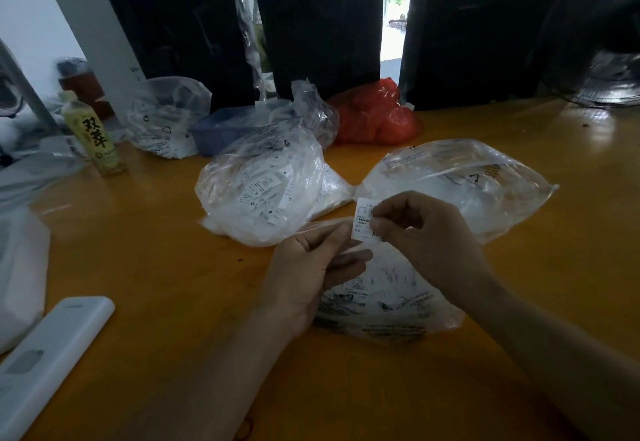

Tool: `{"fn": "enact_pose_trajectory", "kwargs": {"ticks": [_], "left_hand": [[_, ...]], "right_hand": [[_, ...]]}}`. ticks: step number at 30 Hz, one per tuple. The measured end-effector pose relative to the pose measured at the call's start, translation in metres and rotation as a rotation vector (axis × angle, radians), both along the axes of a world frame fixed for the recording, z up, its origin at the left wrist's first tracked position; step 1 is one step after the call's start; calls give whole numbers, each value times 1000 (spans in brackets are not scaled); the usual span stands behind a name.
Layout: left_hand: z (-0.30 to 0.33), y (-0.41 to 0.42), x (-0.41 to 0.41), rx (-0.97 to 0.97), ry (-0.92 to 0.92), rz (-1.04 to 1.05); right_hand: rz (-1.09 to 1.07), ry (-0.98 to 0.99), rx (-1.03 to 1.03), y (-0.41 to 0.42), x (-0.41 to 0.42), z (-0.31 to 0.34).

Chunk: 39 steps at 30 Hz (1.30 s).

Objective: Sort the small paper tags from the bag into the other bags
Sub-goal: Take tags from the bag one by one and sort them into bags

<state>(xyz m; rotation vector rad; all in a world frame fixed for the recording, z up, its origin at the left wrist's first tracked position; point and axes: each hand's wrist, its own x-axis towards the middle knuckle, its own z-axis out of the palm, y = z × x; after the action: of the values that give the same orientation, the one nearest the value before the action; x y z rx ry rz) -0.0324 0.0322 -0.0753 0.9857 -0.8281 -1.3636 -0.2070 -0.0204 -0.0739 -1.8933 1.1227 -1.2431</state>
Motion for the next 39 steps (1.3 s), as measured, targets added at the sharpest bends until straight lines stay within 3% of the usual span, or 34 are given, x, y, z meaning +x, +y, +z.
{"fn": "enact_pose_trajectory", "kwargs": {"ticks": [13, 23, 26, 29, 33, 36, 39], "left_hand": [[0, 0, 0, 18, 4, 14], [-1, -1, 2, 7, -20, 32], [0, -1, 2, -23, -51, 19], [2, 0, 2, -132, -271, 47], [14, -2, 20, -356, -770, 325], [31, -16, 54, -445, -999, 581], [38, -33, 84, -373, -1358, 717]], "right_hand": [[-10, -44, 27, 1, 4, -2], [58, 218, -56, 10, 6, 1], [-2, 187, -122, 6, 4, 3], [-38, 100, -110, 3, -1, 8], [-175, 159, -122, -14, -14, 11], [-395, 495, -145, -41, -40, 8], [-434, 830, -21, -60, -57, 1]]}}
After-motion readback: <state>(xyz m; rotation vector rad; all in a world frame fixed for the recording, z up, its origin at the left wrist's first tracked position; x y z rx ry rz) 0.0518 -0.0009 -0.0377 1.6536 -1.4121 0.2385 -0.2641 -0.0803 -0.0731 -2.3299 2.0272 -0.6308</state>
